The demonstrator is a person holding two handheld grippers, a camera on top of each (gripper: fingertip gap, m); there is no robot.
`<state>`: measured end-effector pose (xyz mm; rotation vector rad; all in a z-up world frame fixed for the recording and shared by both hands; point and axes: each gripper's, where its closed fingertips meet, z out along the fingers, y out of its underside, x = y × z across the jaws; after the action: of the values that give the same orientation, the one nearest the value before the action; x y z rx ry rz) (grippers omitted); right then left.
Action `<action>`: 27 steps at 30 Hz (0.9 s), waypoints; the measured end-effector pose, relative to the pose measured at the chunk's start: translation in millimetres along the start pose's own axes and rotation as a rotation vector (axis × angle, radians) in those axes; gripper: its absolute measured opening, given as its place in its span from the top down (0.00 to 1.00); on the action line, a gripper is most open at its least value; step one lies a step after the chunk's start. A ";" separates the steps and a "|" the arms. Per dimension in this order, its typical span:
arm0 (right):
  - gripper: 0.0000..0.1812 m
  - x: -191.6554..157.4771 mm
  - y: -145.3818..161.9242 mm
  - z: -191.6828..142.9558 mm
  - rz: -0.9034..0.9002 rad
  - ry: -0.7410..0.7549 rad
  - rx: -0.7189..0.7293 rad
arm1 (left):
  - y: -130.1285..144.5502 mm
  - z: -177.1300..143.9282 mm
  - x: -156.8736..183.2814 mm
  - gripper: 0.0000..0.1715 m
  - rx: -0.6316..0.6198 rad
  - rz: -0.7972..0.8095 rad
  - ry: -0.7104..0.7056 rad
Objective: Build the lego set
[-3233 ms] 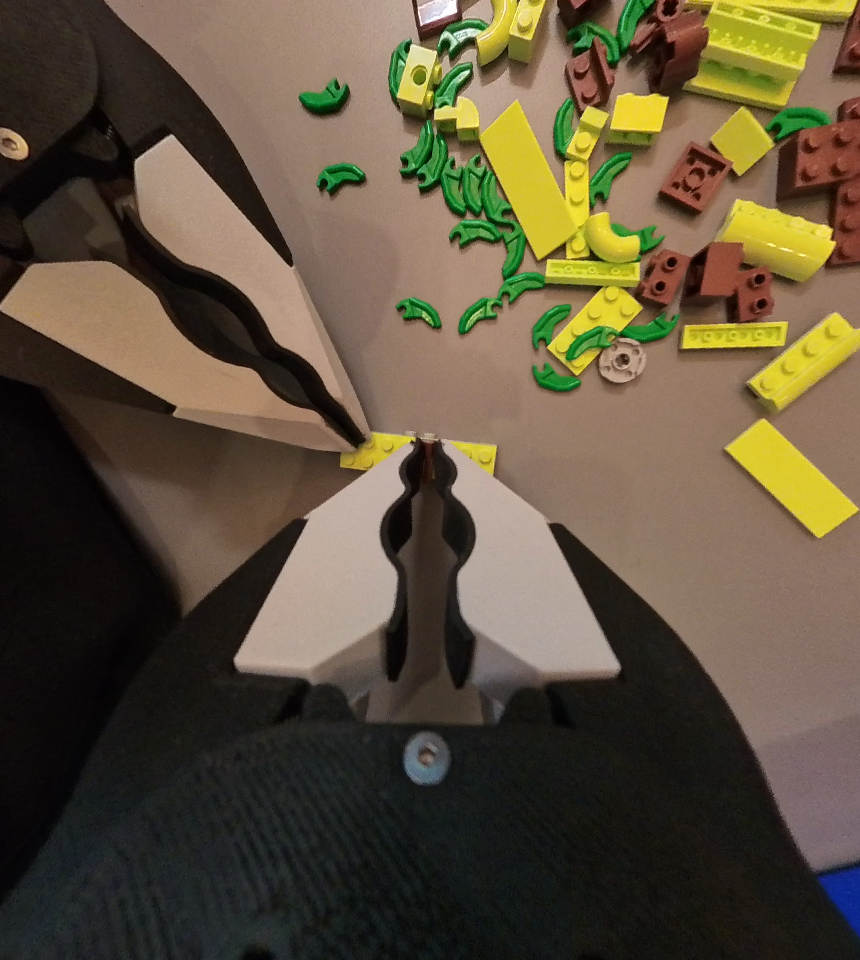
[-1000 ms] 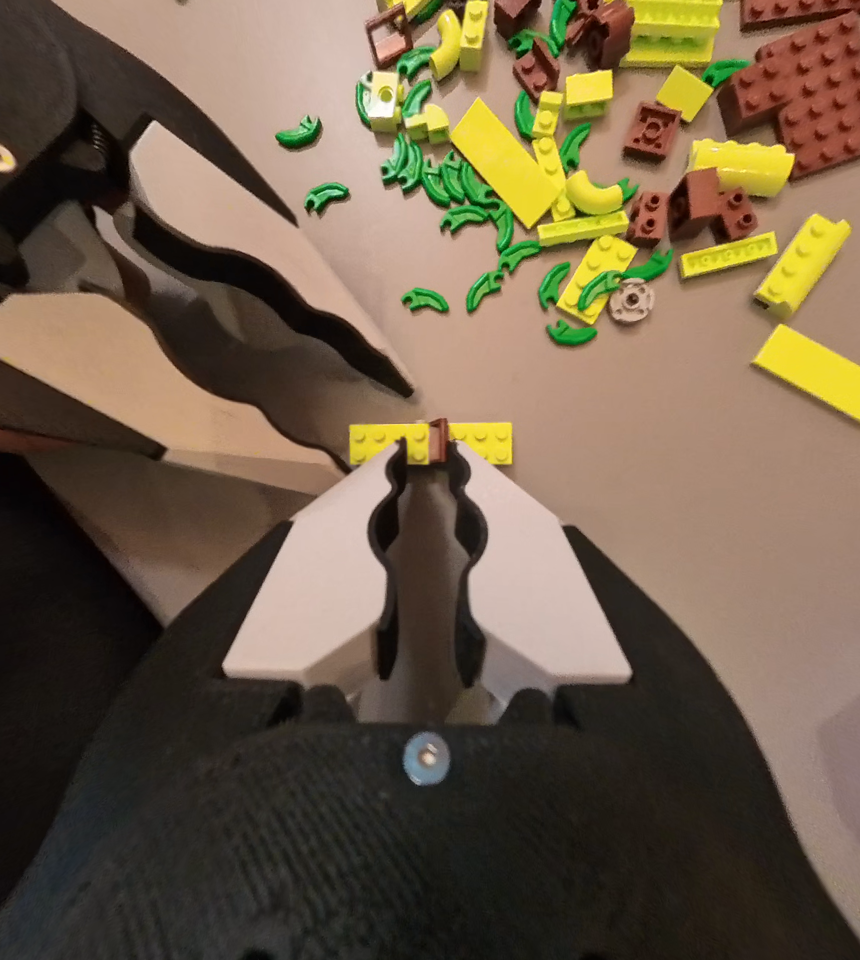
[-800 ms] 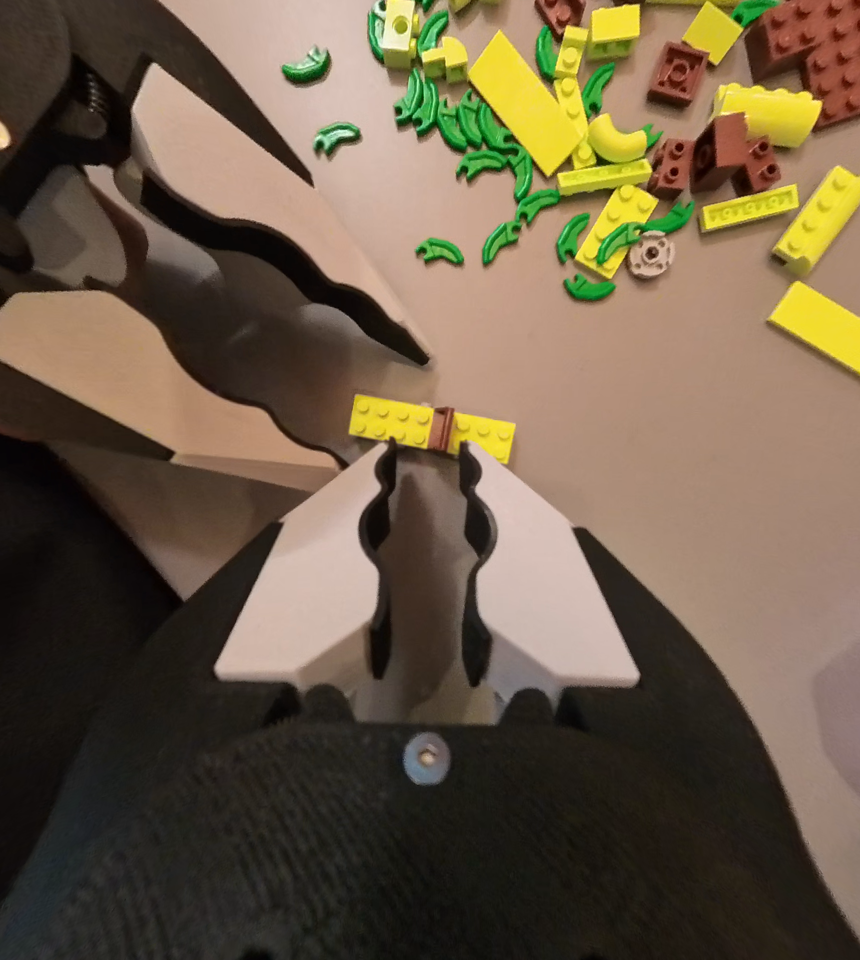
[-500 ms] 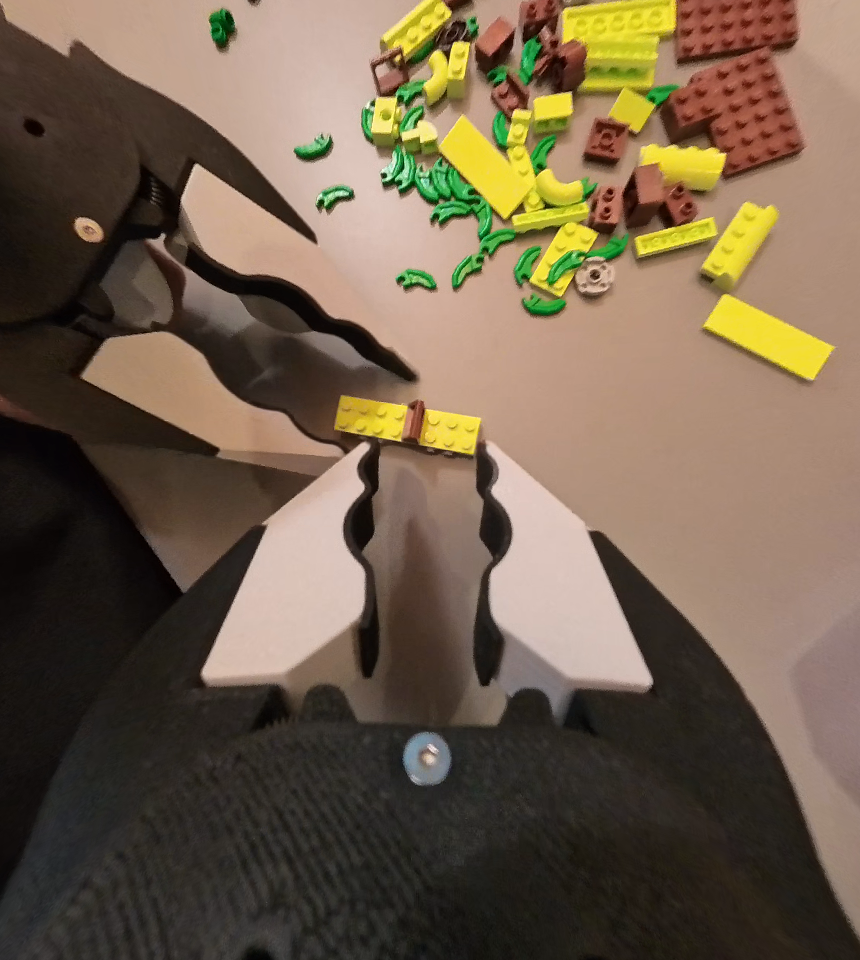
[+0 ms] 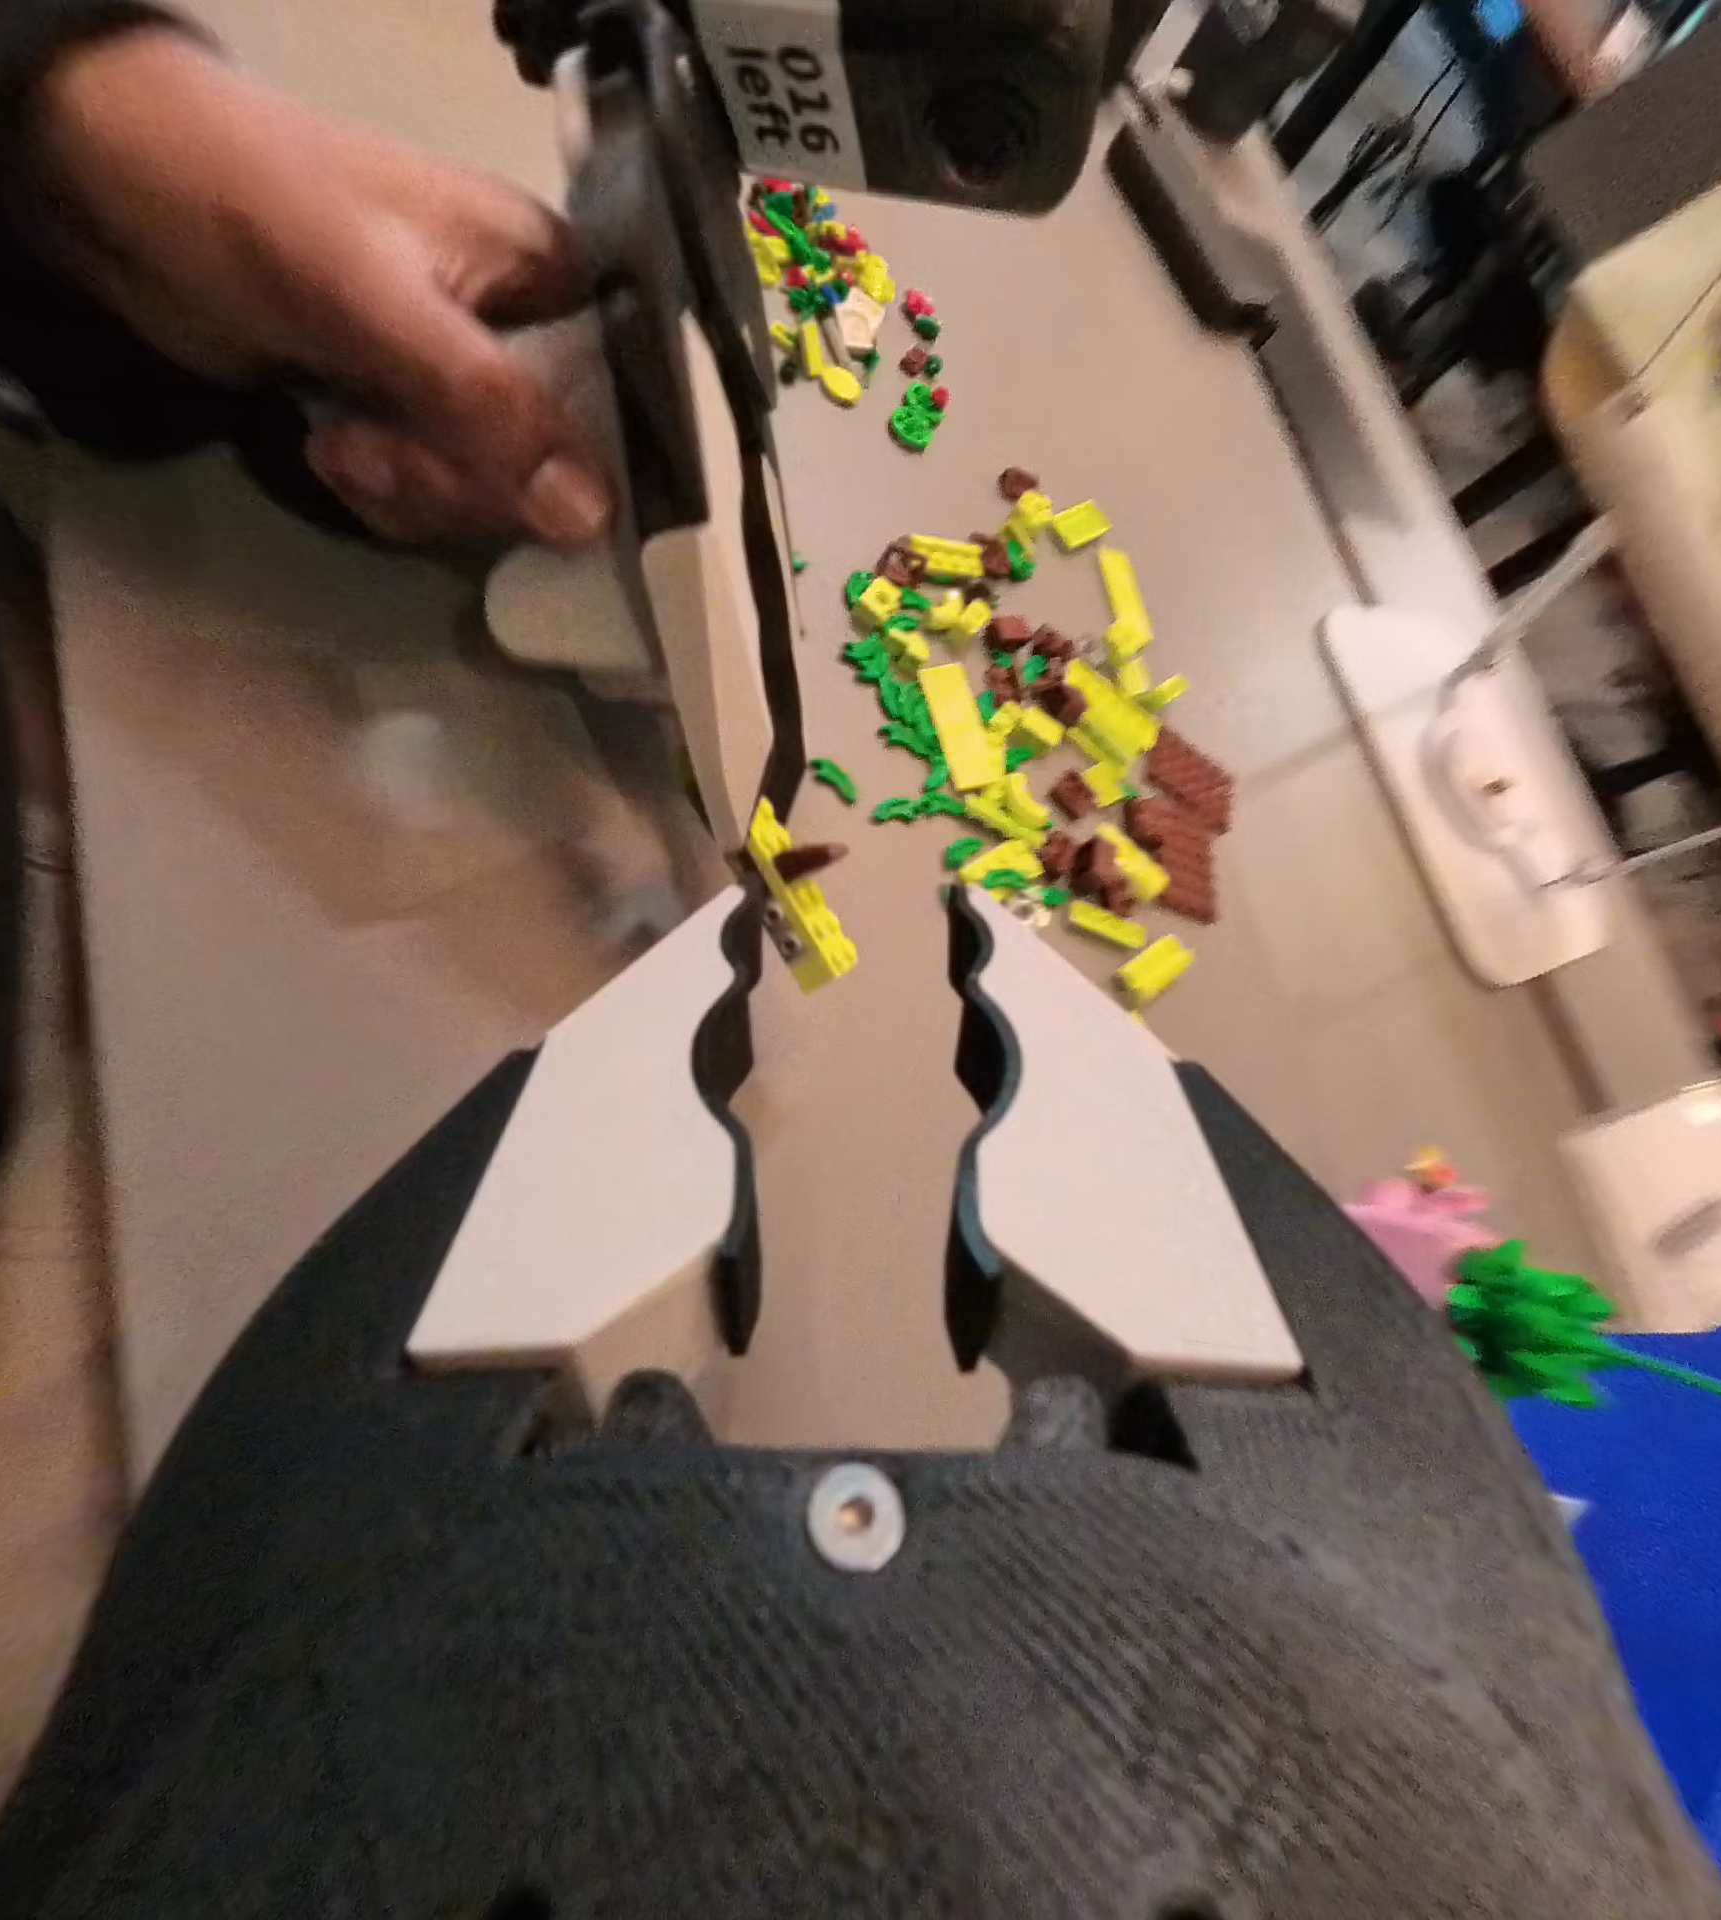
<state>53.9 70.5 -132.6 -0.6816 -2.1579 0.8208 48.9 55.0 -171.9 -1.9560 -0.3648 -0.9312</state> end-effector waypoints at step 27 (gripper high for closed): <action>0.76 -31.9 0.8 36.8 -0.449 -0.106 -0.074 | 4.7 -13.2 26.6 0.90 -0.039 -0.237 0.318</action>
<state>44.9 37.0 -166.8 -0.1735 -2.3212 0.5479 63.4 38.6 -151.3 -1.7860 -0.4013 -1.3895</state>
